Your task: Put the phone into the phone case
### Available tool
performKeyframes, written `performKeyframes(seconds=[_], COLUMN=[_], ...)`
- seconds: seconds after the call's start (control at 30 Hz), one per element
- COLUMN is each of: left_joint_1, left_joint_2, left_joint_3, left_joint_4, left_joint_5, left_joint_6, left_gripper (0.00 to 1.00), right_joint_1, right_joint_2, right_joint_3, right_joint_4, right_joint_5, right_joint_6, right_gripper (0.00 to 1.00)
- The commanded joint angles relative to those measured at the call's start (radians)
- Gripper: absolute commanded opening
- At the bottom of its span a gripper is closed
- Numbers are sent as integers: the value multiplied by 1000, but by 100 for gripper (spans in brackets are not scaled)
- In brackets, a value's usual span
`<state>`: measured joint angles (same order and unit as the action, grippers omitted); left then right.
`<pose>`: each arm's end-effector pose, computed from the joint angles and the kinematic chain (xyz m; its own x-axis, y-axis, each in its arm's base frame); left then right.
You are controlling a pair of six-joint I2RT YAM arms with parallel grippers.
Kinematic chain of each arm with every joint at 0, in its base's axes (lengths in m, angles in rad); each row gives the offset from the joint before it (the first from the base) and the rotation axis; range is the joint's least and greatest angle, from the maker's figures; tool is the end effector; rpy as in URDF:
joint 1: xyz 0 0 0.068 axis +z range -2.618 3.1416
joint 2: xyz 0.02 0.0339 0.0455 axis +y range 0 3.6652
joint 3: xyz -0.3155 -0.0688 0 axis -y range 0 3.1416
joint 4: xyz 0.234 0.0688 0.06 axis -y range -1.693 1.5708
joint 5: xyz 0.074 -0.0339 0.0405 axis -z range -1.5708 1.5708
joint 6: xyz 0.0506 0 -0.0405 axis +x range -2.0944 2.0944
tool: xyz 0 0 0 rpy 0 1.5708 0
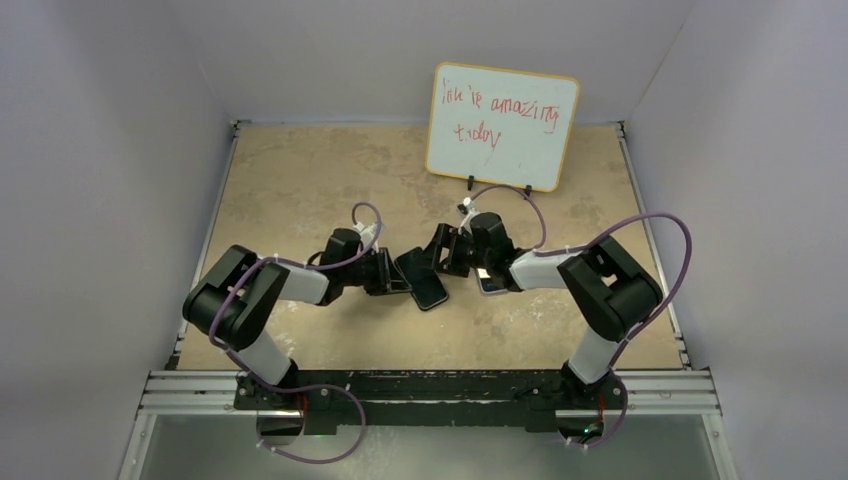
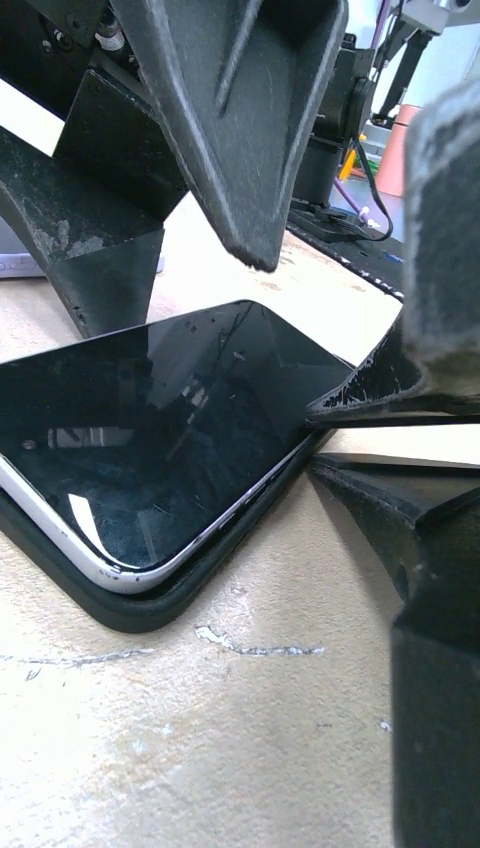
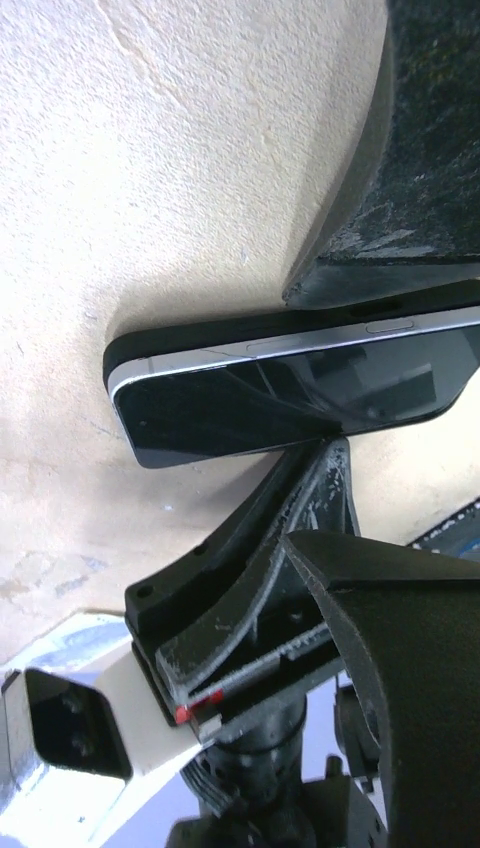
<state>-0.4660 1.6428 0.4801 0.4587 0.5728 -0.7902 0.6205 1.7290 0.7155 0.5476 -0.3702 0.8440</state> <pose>0.2373 -0.1501 0.1618 -0.9374 -0.1969 -0.2872 0.1146 0.6043 -0.7884 0.2763 0.2199 0.2038 -0.8445 0.2528 -0.4722 -0.2618 0.5743 0.7757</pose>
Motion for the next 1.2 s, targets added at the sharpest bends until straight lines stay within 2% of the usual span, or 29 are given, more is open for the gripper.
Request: performKeyframes(seconds=[0.0, 0.23, 0.4, 0.67, 0.87, 1.03, 1.17], left_joint_1=[-2, -2, -2, -2, -2, -2, -2], left_joint_2=[-5, -66, -83, -96, -96, -110, -139], left_joint_3=[-22, -29, -35, -36, -34, -32, -33], left_joint_4=[-34, -125, -148, -155, -164, -187, -201], left_joint_5=[-19, -66, -80, -91, -96, -109, -114], left_joint_6=[37, 68, 84, 85, 92, 100, 98], left_gripper=[16, 16, 17, 19, 20, 21, 23], right_joint_1=[9, 9, 9, 10, 10, 10, 10], right_joint_2=[-30, -86, -39, 12, -4, -37, -47], right_joint_3=[-54, -84, -117, -125, -114, -110, -98], right_joint_4=[201, 255, 360, 365, 288, 205, 150], right_joint_5=[-195, -235, -260, -257, -231, -179, -153], right_joint_6=[153, 188, 235, 228, 178, 131, 90], right_gripper=[81, 81, 80, 74, 57, 22, 6])
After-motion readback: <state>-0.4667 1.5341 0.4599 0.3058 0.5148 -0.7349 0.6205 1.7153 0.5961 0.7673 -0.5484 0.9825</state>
